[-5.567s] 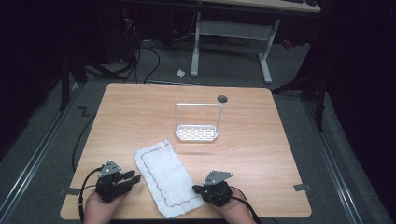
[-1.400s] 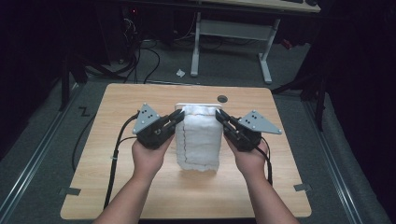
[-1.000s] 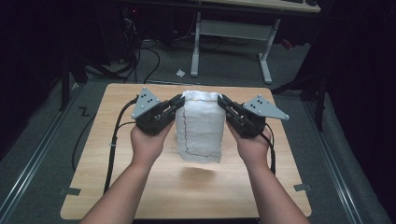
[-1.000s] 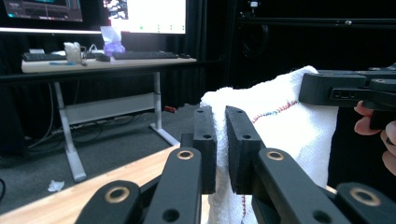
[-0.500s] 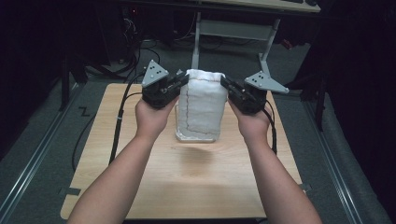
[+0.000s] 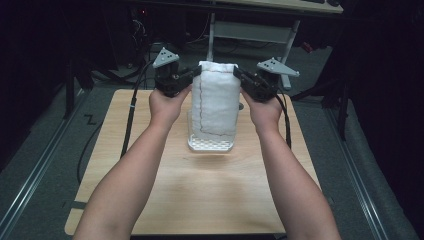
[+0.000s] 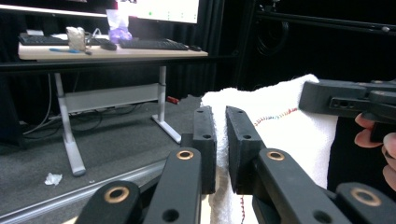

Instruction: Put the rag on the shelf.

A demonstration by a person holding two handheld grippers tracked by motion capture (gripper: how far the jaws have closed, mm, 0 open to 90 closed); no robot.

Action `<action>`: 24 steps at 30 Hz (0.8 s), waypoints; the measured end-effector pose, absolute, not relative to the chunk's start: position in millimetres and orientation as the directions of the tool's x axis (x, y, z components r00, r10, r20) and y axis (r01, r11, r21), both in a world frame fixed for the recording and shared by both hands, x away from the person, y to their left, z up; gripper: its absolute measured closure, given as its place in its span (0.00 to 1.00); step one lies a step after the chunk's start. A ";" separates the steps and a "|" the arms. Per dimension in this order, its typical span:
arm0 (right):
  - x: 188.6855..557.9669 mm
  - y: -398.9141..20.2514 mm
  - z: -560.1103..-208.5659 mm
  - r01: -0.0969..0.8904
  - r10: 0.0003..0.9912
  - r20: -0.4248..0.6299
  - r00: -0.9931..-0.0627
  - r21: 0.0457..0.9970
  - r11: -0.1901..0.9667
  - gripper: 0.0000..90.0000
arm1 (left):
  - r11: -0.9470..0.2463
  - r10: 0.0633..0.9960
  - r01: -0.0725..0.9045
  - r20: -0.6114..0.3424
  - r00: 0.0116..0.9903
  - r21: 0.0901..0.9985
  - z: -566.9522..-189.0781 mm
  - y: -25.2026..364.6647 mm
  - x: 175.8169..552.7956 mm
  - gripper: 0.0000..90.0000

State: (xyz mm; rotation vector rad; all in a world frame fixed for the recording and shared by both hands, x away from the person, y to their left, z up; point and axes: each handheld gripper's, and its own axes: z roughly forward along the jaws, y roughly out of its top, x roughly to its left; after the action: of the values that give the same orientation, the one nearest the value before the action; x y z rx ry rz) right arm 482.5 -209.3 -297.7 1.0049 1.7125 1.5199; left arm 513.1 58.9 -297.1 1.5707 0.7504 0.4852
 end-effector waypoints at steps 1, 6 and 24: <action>487.5 -210.1 -298.8 0.134 0.857 0.035 -0.514 0.990 0.040 0.95 | -0.026 0.711 0.191 -0.116 0.693 0.981 -298.4 58.3 516.9 0.93; 518.8 -209.2 -315.6 0.194 0.861 0.054 -0.505 0.980 0.053 0.95 | -0.060 0.739 0.225 -0.109 0.665 0.972 -310.9 54.0 536.2 0.92; 560.2 -203.8 -366.7 0.376 0.879 0.044 -0.476 0.913 0.158 0.79 | -0.168 0.791 0.420 -0.132 0.598 0.892 -373.8 44.5 574.5 0.76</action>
State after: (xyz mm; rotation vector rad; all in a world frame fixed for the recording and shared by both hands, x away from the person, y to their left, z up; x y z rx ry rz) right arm 560.2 -203.8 -366.7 1.1876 1.9306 1.2915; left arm 574.5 44.5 -373.8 1.7938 0.9880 0.4490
